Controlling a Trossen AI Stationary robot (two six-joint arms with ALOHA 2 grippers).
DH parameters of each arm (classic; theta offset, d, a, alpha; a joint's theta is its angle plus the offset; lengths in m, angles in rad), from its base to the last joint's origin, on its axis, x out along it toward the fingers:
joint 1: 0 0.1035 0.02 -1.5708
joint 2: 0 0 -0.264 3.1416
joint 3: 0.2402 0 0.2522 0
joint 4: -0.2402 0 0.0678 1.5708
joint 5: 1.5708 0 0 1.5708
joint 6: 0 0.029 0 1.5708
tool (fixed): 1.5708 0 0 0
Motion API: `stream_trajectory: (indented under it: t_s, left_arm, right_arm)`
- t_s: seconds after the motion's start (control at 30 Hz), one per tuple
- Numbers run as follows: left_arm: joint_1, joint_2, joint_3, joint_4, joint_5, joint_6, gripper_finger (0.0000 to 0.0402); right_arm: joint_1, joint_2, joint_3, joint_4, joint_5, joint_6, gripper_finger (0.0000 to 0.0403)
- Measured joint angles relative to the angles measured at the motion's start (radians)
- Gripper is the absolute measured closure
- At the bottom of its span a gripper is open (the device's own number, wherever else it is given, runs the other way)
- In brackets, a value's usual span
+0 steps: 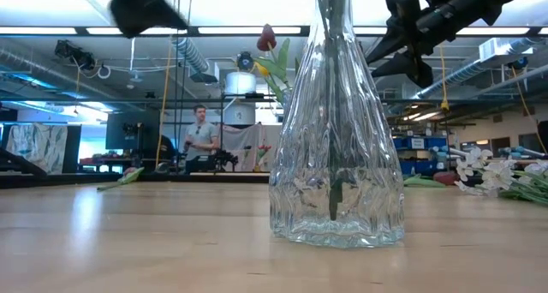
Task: Sort flowers into vase by color
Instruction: Put the bottom white flowers into the bottom transparent vase
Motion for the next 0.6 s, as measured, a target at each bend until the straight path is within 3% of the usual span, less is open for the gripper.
stream_trajectory:
  t_s: [0.17, 0.3, 0.47, 0.53, 0.6]
  left_arm:
    - [0.000, -0.081, 0.000, -0.193, -0.156, -0.281, 0.0076]
    - [0.017, -0.111, 0.000, -0.380, -0.280, -0.669, 0.0076]
    - [0.051, -0.111, 0.000, -0.565, -0.304, -1.204, 0.0076]
    - [0.062, -0.111, 0.000, -0.567, -0.305, -1.288, 0.0076]
    - [0.064, -0.111, 0.000, -0.565, -0.300, -1.270, 0.0076]
  right_arm:
    - [0.000, 0.000, 0.000, 0.005, 0.000, 0.070, 0.0245]
    - [0.000, 0.000, 0.000, 0.005, 0.015, 0.091, 0.0245]
    - [0.000, 0.000, 0.000, 0.005, 0.026, 0.092, 0.0245]
    - [0.000, 0.000, 0.000, 0.005, 0.025, 0.092, 0.0245]
    - [0.000, 0.000, 0.000, 0.005, 0.025, 0.091, 0.0245]
